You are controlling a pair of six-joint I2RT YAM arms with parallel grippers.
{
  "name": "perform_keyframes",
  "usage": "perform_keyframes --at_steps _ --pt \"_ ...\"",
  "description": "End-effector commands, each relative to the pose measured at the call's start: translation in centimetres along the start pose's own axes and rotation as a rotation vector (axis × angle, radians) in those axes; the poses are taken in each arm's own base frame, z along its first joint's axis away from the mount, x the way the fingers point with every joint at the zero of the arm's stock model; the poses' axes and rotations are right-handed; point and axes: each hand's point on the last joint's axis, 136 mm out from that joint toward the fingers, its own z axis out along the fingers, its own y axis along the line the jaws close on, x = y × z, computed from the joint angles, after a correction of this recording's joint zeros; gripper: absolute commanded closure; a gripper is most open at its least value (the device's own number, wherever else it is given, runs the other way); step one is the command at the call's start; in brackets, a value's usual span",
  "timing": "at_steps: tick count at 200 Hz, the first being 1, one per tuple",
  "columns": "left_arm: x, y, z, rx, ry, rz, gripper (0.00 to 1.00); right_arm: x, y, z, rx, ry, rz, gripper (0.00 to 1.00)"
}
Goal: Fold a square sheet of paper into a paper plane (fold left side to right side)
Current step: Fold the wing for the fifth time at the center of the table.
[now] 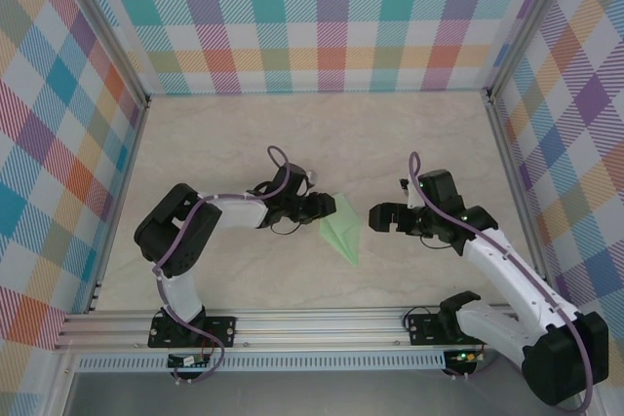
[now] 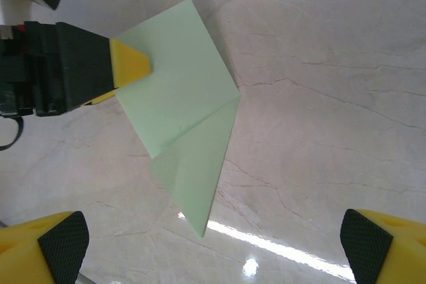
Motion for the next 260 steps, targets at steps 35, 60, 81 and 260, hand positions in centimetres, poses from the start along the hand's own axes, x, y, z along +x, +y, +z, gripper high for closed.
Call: perform_keyframes --at_steps 35,60,81,260 --pt "-0.4 -2.1 -0.8 0.11 -0.045 0.121 0.86 -1.5 2.2 0.8 -0.367 -0.058 0.011 0.0" --pt "-0.3 -2.9 -1.6 0.152 -0.047 0.177 0.96 -1.6 2.5 2.0 -0.415 -0.02 -0.018 0.05" --pt "-0.2 -3.5 -2.2 0.192 -0.049 0.215 1.0 -2.0 2.4 3.2 -0.427 0.02 -0.03 0.16" --pt "1.8 -5.6 -3.7 0.328 0.023 0.346 1.0 -2.7 2.9 10.5 -0.762 0.145 -0.053 0.42"
